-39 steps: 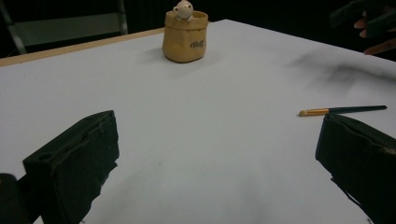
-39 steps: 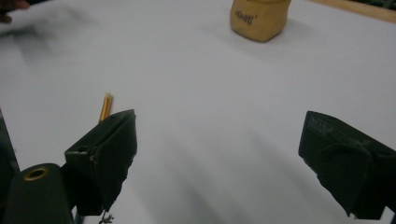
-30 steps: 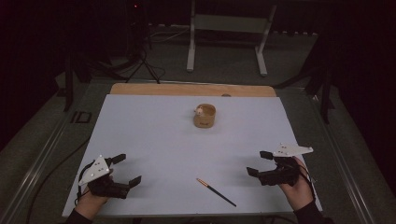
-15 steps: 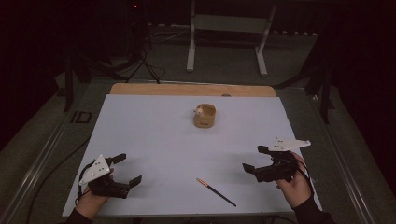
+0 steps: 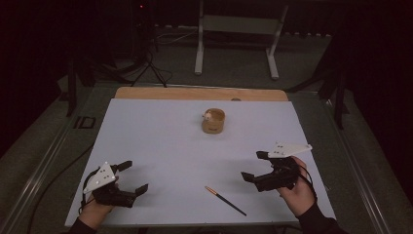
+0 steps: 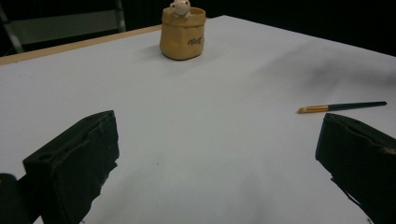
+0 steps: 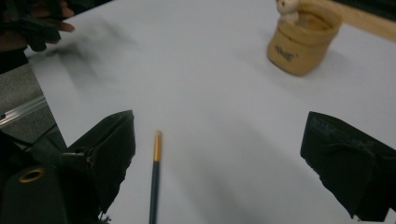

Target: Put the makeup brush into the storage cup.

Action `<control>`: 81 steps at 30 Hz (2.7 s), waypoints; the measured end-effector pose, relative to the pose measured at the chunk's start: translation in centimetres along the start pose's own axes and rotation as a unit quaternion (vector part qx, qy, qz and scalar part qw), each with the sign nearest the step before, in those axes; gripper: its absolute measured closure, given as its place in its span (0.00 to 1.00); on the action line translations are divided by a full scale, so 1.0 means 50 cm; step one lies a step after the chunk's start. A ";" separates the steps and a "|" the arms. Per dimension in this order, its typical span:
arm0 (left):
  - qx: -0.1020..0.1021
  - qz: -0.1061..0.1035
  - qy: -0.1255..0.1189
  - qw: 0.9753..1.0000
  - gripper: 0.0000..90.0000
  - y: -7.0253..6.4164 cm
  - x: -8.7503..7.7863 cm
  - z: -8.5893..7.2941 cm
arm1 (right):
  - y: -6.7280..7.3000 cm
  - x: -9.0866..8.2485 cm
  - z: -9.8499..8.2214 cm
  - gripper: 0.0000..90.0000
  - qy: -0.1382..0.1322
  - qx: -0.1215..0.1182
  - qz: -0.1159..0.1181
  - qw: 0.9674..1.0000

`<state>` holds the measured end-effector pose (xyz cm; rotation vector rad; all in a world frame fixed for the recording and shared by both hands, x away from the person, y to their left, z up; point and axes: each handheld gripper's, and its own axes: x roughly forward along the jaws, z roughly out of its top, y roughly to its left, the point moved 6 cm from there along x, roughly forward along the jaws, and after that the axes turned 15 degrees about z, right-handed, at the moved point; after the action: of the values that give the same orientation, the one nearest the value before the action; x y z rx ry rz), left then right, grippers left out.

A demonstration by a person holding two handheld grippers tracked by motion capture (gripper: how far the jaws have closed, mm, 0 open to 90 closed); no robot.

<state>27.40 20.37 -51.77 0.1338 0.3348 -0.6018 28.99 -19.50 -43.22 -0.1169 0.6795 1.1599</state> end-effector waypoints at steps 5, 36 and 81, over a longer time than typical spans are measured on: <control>0.000 -0.001 0.000 1.000 0.01 -0.001 0.000 0.000 | 0.015 0.022 0.017 0.11 0.005 -0.011 0.011 1.000; -0.003 -0.004 0.004 1.000 0.01 -0.002 0.000 0.000 | 0.054 0.179 -0.024 0.36 0.166 0.036 0.019 0.985; -0.002 -0.011 0.006 1.000 0.01 -0.002 0.005 0.000 | 0.042 0.302 -0.083 0.81 0.325 0.080 -0.012 0.942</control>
<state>27.52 20.14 -51.84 0.1292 0.3488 -0.6213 28.78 -8.23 -54.29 -0.3794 1.3480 1.0332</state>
